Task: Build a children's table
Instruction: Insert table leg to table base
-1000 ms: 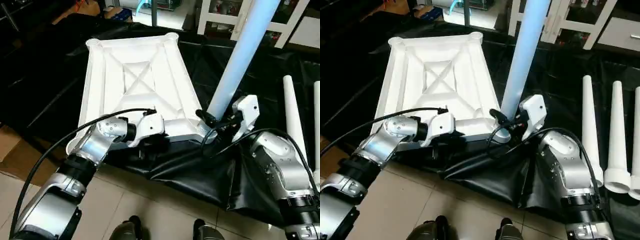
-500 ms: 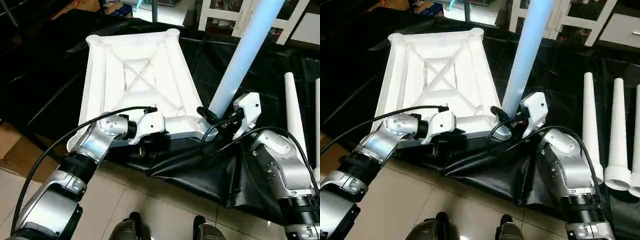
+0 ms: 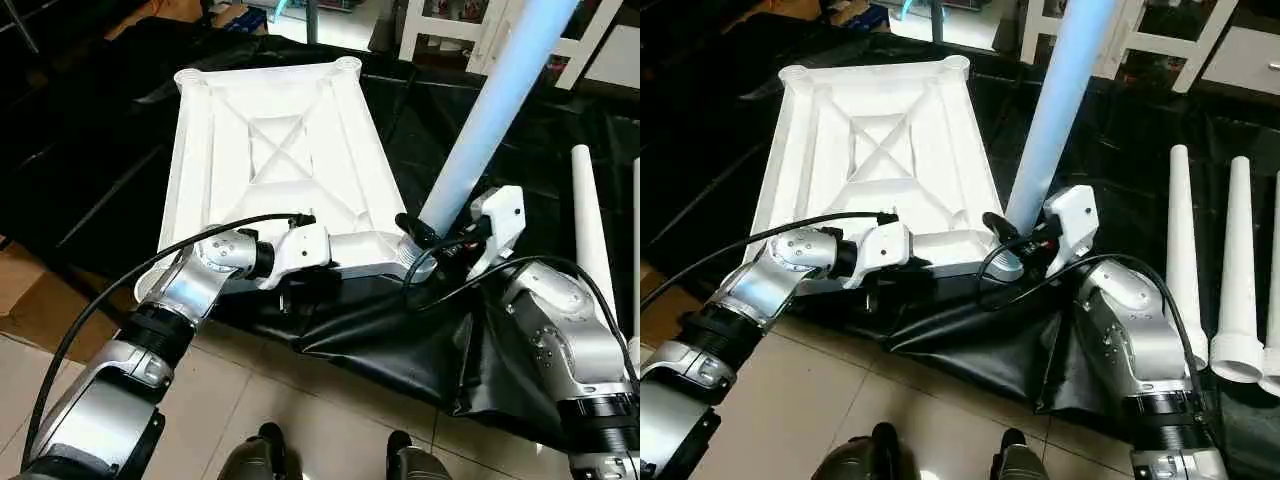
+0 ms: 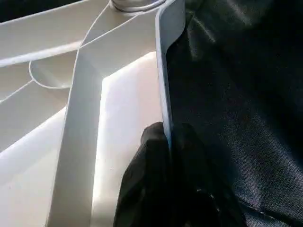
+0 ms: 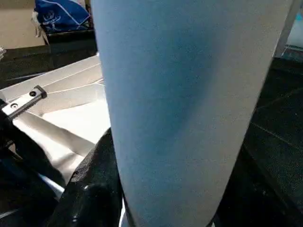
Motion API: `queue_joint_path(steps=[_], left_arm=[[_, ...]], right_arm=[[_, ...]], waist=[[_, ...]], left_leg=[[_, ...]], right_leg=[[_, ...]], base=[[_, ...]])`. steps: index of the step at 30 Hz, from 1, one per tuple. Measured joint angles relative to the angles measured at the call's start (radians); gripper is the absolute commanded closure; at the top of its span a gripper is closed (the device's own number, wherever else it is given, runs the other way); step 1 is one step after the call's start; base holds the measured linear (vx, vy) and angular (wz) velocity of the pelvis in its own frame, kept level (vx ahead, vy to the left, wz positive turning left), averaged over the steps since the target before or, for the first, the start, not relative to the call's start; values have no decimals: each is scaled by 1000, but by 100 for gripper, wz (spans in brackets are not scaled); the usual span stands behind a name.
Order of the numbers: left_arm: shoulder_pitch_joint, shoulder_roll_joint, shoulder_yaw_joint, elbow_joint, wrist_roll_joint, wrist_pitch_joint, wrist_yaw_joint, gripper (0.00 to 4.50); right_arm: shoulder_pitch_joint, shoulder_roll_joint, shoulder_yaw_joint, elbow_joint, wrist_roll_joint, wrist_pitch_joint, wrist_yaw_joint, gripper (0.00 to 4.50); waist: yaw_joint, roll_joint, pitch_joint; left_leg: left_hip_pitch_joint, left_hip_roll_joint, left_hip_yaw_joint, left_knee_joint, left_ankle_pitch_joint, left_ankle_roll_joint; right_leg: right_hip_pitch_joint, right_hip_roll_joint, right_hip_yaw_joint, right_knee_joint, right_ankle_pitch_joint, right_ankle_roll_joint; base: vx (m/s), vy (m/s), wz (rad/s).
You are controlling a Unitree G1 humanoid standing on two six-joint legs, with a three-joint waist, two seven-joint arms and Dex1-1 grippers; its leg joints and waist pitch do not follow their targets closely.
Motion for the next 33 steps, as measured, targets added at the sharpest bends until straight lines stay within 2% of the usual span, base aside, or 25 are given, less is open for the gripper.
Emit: queue_joint_path(steps=[4, 15, 16, 19, 22, 33], left_arm=[[0, 2, 2, 0, -2, -3, -3, 450], [0, 5, 10, 3, -2, -1, -2, 450], [-1, 5, 10, 3, -2, -1, -4, 450], [-1, 5, 13, 3, -2, -1, -11, 450], [-1, 5, 17, 5, -2, 0, -14, 450], [-1, 4, 19, 5, -2, 2, -18, 450]], right_arm=[[21, 2, 2, 11, -9, 11, -14, 185], [33, -4, -4, -27, -2, 56, -23, 185], [35, -8, -7, -33, 3, 67, -19, 154], [47, -21, -9, -43, 12, 97, -6, 146], [50, -22, -9, -48, 11, 101, -6, 109], [51, -24, -1, -48, -7, 108, -12, 105]], waist=[[0, 4, 2], [1, 4, 3], [1, 4, 3], [1, 4, 2], [2, 4, 2], [3, 4, 2]], left_leg=[[-3, -1, 1, 0, 0, 0], [-5, 0, 4, -1, 0, 0], [-5, 0, 5, -1, 0, 0], [-5, 0, 6, 0, 0, 0], [-5, 0, 7, 0, 0, 0], [-5, 1, 8, 5, 3, -3]], right_leg=[[0, -1, 1, 1, 0, 0], [-6, -1, 1, 2, 0, -1], [-6, -1, 2, 2, 1, -1], [-6, 0, 2, 3, 3, -5], [-8, -1, 2, 4, 9, -15], [-10, -1, 2, 16, 10, -16]], base=[[0, 0, 0], [0, 0, 0], [0, 0, 0], [0, 0, 0], [0, 0, 0], [0, 0, 0]])
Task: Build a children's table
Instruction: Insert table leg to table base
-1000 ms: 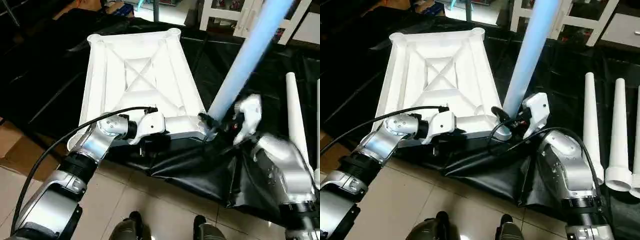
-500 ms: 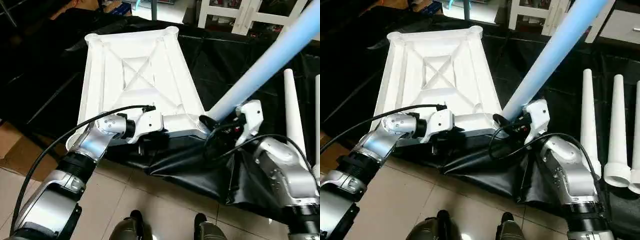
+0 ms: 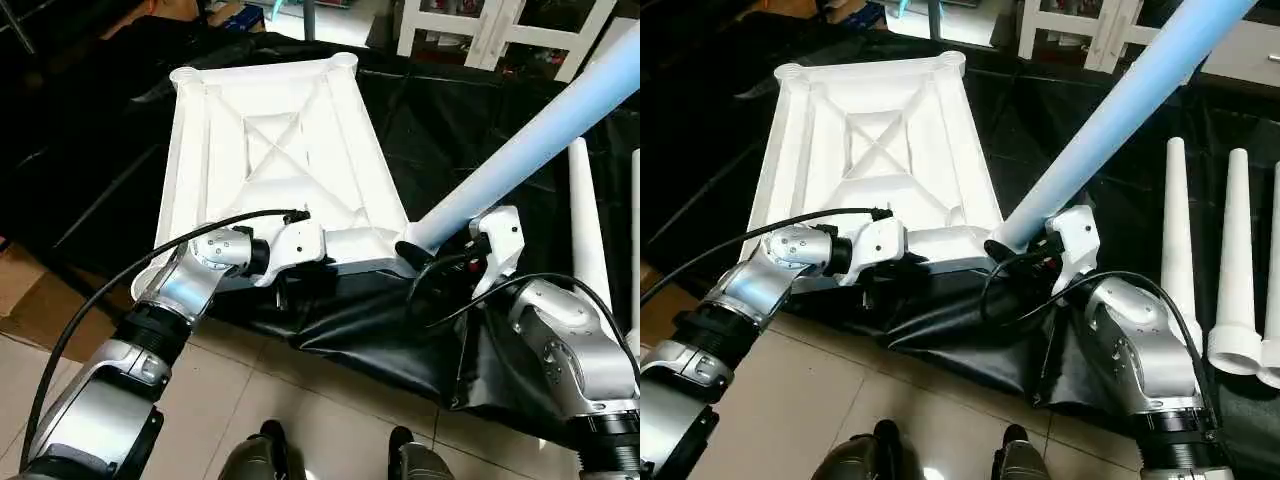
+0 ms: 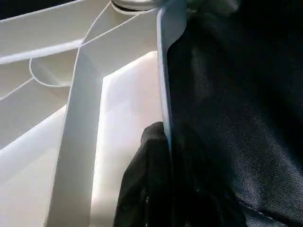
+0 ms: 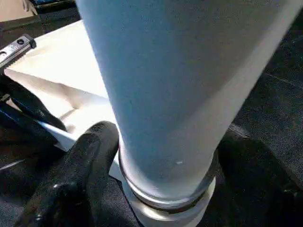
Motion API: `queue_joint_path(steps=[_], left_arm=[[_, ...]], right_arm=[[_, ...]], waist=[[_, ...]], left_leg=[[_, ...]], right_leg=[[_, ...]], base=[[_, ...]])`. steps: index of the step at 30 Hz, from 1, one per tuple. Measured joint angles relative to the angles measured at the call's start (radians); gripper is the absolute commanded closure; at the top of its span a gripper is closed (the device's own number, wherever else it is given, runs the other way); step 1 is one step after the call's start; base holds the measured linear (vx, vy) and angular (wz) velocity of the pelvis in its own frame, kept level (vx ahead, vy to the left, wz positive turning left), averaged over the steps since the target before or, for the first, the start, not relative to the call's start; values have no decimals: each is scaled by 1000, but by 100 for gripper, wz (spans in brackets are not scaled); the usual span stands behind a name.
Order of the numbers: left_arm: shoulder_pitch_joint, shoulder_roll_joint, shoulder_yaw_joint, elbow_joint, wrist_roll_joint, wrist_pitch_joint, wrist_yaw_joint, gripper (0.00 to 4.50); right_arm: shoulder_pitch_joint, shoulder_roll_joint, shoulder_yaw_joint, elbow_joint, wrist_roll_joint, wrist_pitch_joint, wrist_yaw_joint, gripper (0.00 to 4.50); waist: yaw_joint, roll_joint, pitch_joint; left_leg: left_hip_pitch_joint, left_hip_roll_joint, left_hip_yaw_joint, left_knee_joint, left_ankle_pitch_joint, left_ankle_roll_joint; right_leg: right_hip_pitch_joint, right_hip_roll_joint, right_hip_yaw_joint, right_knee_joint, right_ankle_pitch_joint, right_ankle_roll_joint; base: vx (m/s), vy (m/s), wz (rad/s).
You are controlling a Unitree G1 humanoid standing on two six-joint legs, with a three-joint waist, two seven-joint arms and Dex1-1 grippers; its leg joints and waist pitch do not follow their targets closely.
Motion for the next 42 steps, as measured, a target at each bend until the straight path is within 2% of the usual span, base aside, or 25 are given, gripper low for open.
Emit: queue_joint_path(steps=[34, 42], left_arm=[[4, -1, 1, -14, 0, 17, -14, 450], [9, -1, 2, -24, 0, 23, -17, 450]], right_arm=[[-74, -21, -14, -27, -2, 36, 3, 105], [-82, -67, 42, 12, -34, 40, 70, 105]], waist=[[0, 0, 0], [0, -1, 0]], left_leg=[[0, 3, 0, 18, 2, 3], [0, 3, 0, 19, 3, 4]], right_leg=[[0, 0, 2, 18, 1, -2], [1, 0, 2, 18, 2, -2]], base=[[0, 0, 0], [0, 0, 0]])
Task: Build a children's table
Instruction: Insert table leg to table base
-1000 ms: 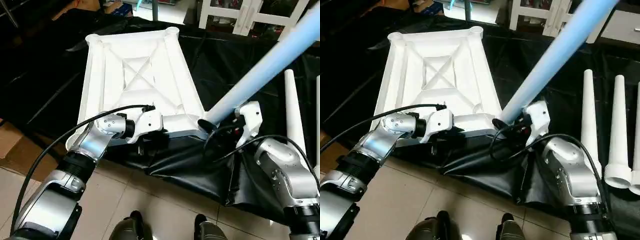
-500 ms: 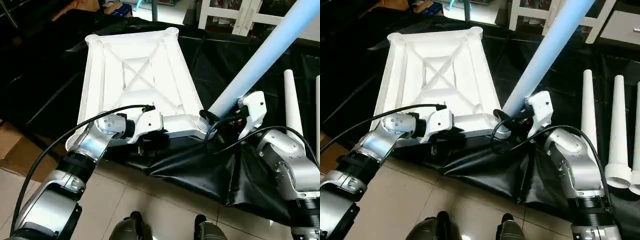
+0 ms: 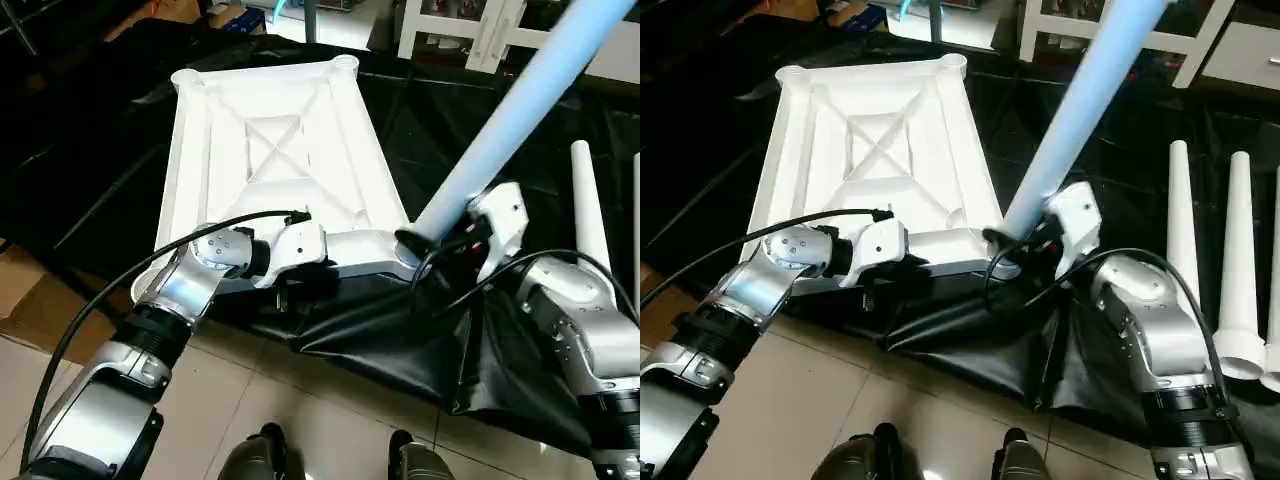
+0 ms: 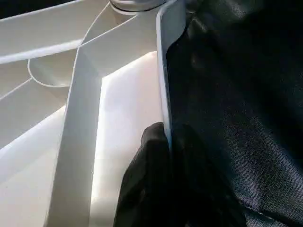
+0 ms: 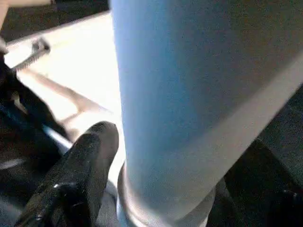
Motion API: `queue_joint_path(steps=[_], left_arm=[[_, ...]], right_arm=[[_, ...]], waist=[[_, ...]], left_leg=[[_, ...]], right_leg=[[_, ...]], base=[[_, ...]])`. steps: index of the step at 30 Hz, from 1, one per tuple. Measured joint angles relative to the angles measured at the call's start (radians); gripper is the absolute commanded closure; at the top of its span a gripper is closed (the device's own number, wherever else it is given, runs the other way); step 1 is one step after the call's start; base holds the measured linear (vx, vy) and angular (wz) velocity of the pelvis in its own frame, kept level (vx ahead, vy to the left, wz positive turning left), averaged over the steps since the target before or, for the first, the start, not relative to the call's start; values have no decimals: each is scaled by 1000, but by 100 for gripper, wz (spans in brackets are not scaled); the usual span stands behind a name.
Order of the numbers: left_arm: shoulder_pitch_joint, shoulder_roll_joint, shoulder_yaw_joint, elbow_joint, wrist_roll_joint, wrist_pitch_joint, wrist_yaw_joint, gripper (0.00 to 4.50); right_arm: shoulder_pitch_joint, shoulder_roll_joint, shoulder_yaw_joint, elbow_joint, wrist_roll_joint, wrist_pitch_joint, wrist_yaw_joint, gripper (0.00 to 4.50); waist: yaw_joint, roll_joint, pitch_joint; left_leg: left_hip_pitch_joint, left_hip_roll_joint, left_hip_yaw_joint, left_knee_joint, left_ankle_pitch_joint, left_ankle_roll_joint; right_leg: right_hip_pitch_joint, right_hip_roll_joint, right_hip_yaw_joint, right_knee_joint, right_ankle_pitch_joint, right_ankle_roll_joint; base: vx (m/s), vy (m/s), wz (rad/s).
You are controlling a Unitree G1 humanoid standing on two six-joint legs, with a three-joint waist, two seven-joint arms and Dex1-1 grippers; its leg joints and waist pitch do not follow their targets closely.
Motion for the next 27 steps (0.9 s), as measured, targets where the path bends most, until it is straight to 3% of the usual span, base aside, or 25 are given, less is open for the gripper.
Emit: queue_joint_path(steps=[11, 27], left_arm=[[7, 1, 1, -19, 0, 14, -7, 450], [12, 2, 2, -31, -1, 23, -12, 450]], right_arm=[[-64, 0, 10, 54, -15, 0, 19, 105], [-66, 1, 10, 70, -15, -3, 23, 105]], waist=[[0, 0, 0], [0, -1, 0]], left_leg=[[0, 0, 0, 2, 2, 3], [0, 0, 0, 2, 3, 4]], right_leg=[[0, 0, 0, 1, 5, -7], [0, 0, 0, 3, 5, -8]], base=[[0, 0, 0], [0, 0, 0]])
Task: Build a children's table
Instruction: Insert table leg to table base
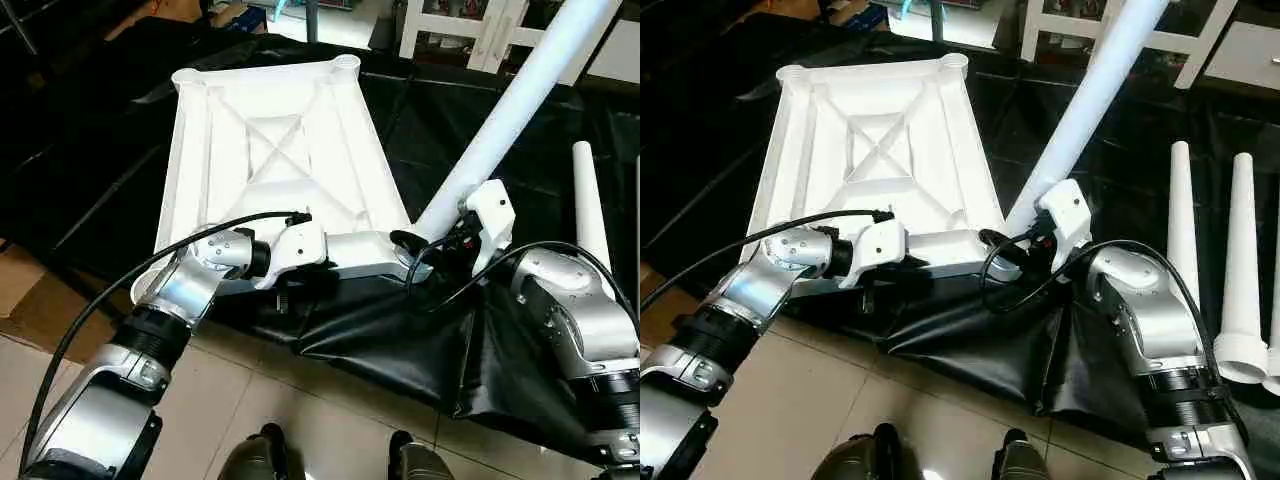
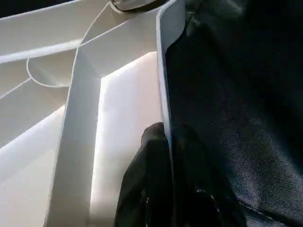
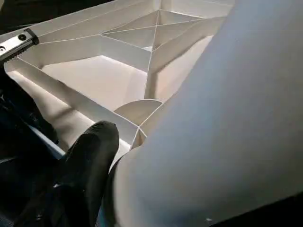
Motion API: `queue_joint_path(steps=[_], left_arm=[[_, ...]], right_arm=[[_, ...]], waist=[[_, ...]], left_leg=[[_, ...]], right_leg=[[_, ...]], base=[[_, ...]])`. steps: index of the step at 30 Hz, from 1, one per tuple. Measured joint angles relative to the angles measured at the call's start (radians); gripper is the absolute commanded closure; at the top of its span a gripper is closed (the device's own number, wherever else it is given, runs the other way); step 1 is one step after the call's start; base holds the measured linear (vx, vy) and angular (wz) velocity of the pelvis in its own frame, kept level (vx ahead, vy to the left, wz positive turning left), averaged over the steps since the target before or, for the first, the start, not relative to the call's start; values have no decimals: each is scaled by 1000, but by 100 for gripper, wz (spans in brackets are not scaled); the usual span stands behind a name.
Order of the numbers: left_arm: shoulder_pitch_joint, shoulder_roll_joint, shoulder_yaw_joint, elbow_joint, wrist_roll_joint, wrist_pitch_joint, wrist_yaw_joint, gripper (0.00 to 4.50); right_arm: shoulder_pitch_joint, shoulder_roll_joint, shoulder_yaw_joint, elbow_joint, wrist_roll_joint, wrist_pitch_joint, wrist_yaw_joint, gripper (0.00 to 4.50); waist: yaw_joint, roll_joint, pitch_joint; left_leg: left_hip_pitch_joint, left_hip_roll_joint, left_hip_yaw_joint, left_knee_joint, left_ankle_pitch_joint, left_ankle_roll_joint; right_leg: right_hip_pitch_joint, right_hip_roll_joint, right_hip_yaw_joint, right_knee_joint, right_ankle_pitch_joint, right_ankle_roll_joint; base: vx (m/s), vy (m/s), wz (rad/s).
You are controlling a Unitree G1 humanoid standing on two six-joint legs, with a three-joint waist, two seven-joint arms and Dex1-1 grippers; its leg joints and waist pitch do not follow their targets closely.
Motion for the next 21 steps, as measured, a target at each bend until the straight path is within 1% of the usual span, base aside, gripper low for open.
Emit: queue_joint_path(steps=[4, 5, 6, 8, 10, 11, 13, 15, 18, 19, 21], left_arm=[[4, 1, 2, -8, 0, 3, -1, 450], [4, 1, 2, -8, 0, 3, -2, 450], [4, 1, 2, -8, 0, 4, -3, 450], [7, 2, 2, -14, 0, 7, -4, 450], [7, 2, 2, -16, 0, 10, -5, 450], [7, 2, 2, -16, 0, 10, -5, 450], [8, 2, 2, -18, 0, 10, -5, 450], [10, 2, 2, -21, 0, 11, -5, 450], [13, 2, 3, -27, 0, 13, -4, 450], [13, 2, 3, -28, 0, 14, -4, 450], [15, 1, 3, -32, 0, 15, -4, 450]], right_arm=[[2, 2, 0, -2, 0, -5, -1, 105], [3, 4, 0, -2, 0, -7, -2, 122], [3, 5, 0, -2, -1, -9, -2, 122], [6, 5, 4, -3, -10, -29, -4, 142], [6, 5, 11, -8, -23, -44, -3, 150], [6, 5, 11, -11, -24, -46, -3, 171], [6, 6, 11, -14, -24, -48, -5, 171], [8, 12, 11, -23, -24, -49, -8, 198], [9, 19, 11, -25, -23, -53, -12, 216], [9, 24, 12, -25, -23, -57, -12, 216], [10, 28, 12, -25, -24, -61, -14, 237]], waist=[[0, 0, 0], [0, 0, 0], [0, 0, 0], [0, 0, 0], [0, 0, 0], [0, 0, 0], [0, 0, 0], [0, 0, 0], [0, 0, 0], [0, 0, 0], [0, 0, 0]], left_leg=[[0, 0, 0, 0, 0, 0], [0, 0, 0, 0, 0, 0], [0, 0, 0, 0, 0, 0], [0, 0, 0, 0, 0, 0], [0, 0, 0, 0, 0, 0], [0, 0, 0, 0, 0, 0], [0, 0, 0, 0, 0, 0], [0, 0, 0, 0, 0, 0], [0, 0, 0, 0, 0, 0], [0, 0, 0, 0, 0, 0], [0, 0, 1, 0, 0, 0]], right_leg=[[0, 0, 0, 0, 0, 0], [0, 0, 0, 0, 0, 0], [0, 0, 0, 0, 0, 0], [0, 0, 0, 0, 0, 0], [0, 0, 0, 0, 0, 0], [0, 0, 0, 0, 0, 0], [0, 0, 0, 0, 0, 0], [0, 0, 0, 0, 0, 0], [0, 0, 0, 0, 0, 0], [0, 0, 0, 0, 0, 0], [0, 0, 0, 0, 0, 0]], base=[[0, 0, 0], [0, 0, 0], [0, 0, 0], [0, 0, 0], [0, 0, 0], [0, 0, 0], [0, 0, 0], [0, 0, 0], [0, 0, 0], [0, 0, 0], [0, 0, 0]])
